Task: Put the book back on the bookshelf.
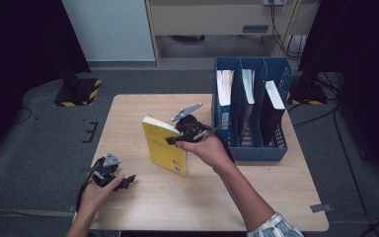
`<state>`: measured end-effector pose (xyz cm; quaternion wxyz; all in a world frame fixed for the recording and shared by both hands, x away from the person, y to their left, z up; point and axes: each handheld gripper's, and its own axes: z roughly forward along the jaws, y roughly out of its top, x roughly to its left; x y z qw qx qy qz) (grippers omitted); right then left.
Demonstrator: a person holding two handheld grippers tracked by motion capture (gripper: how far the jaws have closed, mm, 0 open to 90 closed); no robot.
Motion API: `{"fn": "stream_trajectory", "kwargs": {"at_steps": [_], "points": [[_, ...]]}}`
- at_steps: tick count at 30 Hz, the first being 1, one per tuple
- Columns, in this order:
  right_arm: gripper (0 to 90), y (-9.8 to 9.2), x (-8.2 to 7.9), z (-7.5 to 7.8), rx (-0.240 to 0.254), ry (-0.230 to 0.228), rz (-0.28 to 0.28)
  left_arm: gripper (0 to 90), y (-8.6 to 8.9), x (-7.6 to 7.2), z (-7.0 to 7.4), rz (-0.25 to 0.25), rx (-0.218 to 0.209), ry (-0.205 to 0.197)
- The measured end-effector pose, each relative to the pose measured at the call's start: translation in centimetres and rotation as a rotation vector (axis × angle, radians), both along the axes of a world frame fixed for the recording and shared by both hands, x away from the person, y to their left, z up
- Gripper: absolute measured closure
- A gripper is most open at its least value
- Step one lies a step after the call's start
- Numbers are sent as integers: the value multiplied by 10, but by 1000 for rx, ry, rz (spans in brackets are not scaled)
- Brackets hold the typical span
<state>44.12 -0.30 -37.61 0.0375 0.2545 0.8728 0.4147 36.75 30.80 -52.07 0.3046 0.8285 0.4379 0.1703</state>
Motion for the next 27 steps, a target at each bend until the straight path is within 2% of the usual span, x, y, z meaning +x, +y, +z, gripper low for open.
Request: {"fn": "stream_trajectory", "kwargs": {"at_steps": [1,2,5,10,19,22,27], "points": [[753,0,0,0,0,0,0,95,0,0,0,0,0,0],[753,-2,1,1,16,27,-5,95,0,0,-1,0,2,4],[753,-5,2,3,40,48,-7,94,0,0,-2,-1,4,9],[752,-10,2,7,53,48,-15,77,0,1,-5,2,20,27],[752,-23,4,10,82,57,-45,66,1,1,-6,0,13,33],[752,-29,6,10,113,83,-75,63,1,1,-6,-1,13,34],[752,-37,6,8,123,83,-98,49,1,0,-7,-4,11,31]]}}
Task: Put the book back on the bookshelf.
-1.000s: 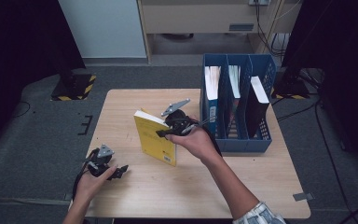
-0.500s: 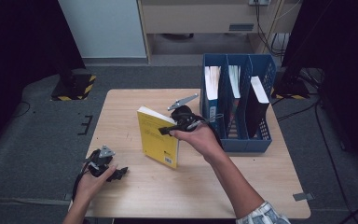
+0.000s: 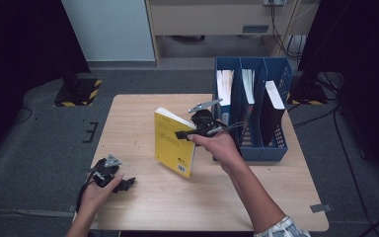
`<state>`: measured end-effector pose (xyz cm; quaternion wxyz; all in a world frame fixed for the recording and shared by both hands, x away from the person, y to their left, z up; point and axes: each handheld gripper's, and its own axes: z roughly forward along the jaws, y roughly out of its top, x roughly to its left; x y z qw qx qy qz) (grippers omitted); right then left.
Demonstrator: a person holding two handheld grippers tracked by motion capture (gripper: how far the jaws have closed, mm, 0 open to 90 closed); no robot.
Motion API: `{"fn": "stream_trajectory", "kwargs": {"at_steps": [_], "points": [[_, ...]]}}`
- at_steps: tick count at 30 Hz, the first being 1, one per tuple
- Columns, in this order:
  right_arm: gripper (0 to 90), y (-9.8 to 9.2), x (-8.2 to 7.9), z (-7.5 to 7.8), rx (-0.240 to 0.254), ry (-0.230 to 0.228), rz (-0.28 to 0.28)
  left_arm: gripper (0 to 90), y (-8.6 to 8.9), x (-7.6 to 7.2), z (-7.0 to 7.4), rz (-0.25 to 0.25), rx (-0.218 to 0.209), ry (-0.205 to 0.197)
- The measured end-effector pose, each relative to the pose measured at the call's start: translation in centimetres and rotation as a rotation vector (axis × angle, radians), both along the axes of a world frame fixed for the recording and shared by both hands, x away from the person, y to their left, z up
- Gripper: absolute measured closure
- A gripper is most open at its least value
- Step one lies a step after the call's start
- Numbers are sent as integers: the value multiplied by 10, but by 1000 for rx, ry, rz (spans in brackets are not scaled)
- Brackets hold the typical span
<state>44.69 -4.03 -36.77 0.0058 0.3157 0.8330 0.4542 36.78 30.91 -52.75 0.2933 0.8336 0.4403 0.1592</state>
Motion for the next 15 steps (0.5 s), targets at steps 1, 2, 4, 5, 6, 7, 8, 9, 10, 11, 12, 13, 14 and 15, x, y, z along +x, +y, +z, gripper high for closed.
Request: {"fn": "stream_trajectory", "kwargs": {"at_steps": [1,2,4,5,6,7,8,9,10,11,12,13,14,15], "points": [[752,-2,0,0,1,-1,-3,46,0,0,0,0,-1,-1],[752,-4,0,0,2,-3,-7,42,0,0,-1,0,-2,-3],[752,-5,-1,0,4,0,-10,34,0,0,-1,0,-4,-4],[752,-9,-2,1,8,0,-17,29,0,-1,-2,-1,-7,-10],[752,-9,-2,1,8,0,-17,24,0,-1,-2,-1,-7,-10],[752,-11,-4,1,11,-1,-21,20,-1,-1,-3,2,-14,-16],[752,-13,-4,2,14,-5,-23,16,-1,-1,-3,2,-17,-20],[752,-14,-5,2,16,-5,-25,12,-1,-2,-4,2,-22,-23],[752,-14,-5,2,16,-5,-25,8,-1,-2,-4,2,-22,-23],[752,-16,-5,2,17,-5,-29,8,-1,-2,-4,3,-24,-25],[752,-17,-5,3,18,-8,-33,5,-1,-2,-5,4,-26,-27],[752,-20,-6,4,20,-12,-39,0,-1,-3,-5,3,-27,-31],[751,-21,-7,4,19,-18,-40,0,-1,-3,-5,3,-31,-34],[752,-23,-7,5,20,-18,-43,0,-1,-3,-6,3,-33,-37]]}}
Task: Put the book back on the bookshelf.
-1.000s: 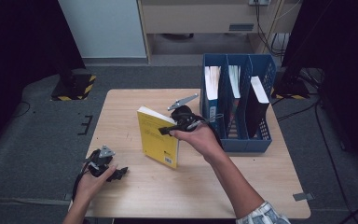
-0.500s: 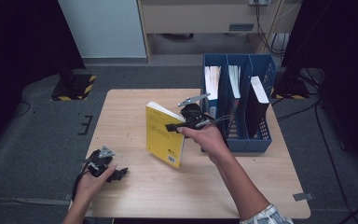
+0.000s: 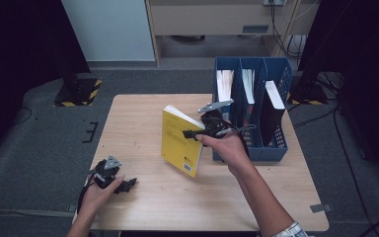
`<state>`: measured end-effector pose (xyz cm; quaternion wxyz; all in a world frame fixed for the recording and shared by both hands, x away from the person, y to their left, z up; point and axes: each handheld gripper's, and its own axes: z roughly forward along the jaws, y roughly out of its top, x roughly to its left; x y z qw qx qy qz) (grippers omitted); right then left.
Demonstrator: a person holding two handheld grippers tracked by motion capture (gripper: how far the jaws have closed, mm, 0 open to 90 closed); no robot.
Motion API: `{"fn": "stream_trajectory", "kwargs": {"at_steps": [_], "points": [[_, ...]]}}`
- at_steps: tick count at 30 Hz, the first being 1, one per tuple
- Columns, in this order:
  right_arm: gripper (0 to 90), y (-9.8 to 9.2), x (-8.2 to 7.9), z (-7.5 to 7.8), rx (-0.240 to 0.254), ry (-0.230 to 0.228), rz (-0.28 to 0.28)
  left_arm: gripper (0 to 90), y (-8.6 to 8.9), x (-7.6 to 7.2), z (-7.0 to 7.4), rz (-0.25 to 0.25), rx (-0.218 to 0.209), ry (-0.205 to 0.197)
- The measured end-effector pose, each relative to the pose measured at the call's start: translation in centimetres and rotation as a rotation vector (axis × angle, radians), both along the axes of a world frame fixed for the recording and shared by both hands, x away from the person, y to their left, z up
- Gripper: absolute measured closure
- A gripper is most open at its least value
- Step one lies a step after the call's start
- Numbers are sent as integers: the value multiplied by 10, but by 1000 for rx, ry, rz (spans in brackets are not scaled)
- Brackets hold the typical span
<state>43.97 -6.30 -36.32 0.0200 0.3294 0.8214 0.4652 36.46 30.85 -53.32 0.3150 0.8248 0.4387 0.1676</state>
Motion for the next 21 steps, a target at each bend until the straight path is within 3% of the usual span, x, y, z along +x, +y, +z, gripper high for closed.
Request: {"fn": "stream_trajectory", "kwargs": {"at_steps": [21], "points": [[752,-36,-15,10,-1,-40,-39,0,0,-2,-2,10,-9,-18]]}}
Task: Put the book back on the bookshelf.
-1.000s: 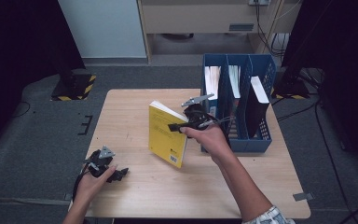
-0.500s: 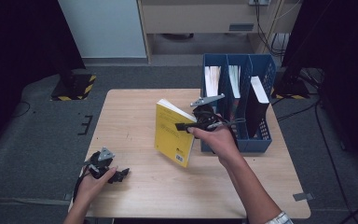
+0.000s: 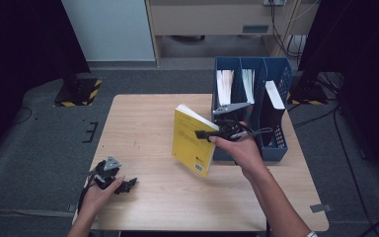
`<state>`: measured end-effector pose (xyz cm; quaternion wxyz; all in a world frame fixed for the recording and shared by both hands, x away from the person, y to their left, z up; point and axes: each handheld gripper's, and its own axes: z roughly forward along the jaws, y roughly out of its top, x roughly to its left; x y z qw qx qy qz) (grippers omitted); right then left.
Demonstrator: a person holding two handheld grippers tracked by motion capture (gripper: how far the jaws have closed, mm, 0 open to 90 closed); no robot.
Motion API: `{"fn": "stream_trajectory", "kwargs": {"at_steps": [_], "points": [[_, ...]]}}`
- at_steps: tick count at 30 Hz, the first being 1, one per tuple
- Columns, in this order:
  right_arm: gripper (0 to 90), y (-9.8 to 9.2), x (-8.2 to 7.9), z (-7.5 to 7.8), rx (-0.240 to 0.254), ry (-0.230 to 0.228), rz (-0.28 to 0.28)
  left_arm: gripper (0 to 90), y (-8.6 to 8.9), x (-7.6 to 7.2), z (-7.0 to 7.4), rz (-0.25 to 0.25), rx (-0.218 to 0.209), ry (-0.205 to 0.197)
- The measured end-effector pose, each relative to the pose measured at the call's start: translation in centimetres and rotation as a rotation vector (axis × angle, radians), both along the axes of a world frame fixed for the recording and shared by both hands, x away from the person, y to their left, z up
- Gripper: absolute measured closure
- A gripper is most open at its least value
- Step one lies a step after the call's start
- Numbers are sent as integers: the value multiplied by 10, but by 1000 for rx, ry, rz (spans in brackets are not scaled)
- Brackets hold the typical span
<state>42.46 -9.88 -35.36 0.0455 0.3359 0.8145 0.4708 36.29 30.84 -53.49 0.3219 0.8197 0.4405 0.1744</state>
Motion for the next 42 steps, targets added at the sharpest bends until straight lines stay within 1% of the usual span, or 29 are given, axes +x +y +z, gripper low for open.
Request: {"fn": "stream_trajectory", "kwargs": {"at_steps": [1,2,3,4,5,6,7,8,9,11,12,13,14,15,19,20,21,32,39,40,42], "points": [[752,-5,-2,1,3,-1,-2,0,0,0,0,0,0,-1],[752,-5,-2,1,3,-1,-2,0,0,0,0,1,1,0],[752,-11,-5,1,9,1,-7,0,0,0,0,1,0,0],[752,-11,-5,1,9,1,-7,0,0,0,0,1,0,0],[752,-17,-9,1,11,0,-10,0,0,0,0,1,0,-1],[752,-17,-9,1,11,0,-10,0,0,0,0,1,0,-1],[752,-23,-12,0,11,1,-15,0,0,0,0,1,0,0],[752,-23,-12,0,11,1,-15,0,0,0,0,1,0,0],[752,-29,-14,-2,9,6,-19,0,0,0,0,1,0,1],[751,-35,-17,-4,6,5,-21,0,0,0,0,2,0,1],[751,-35,-17,-4,6,5,-21,0,0,0,0,2,0,1],[751,-41,-19,-6,4,5,-23,0,0,0,0,2,0,1],[751,-41,-19,-6,4,5,-23,0,0,0,0,2,0,1],[752,-47,-21,-8,9,9,-29,0,0,0,0,2,0,1],[751,-59,-26,-10,21,8,-42,0,0,0,0,2,0,1],[751,-59,-26,-10,21,8,-42,0,0,0,0,2,0,1],[751,-64,-28,-10,26,6,-47,0,0,0,0,2,-1,0],[751,-82,-34,-4,43,2,-76,0,0,0,0,1,0,0],[752,-96,-38,4,72,-6,-93,0,0,0,0,2,0,1],[751,-100,-38,6,76,-9,-100,0,0,0,0,2,0,1],[751,-103,-38,8,77,-11,-107,0,0,0,0,2,0,1]]}}
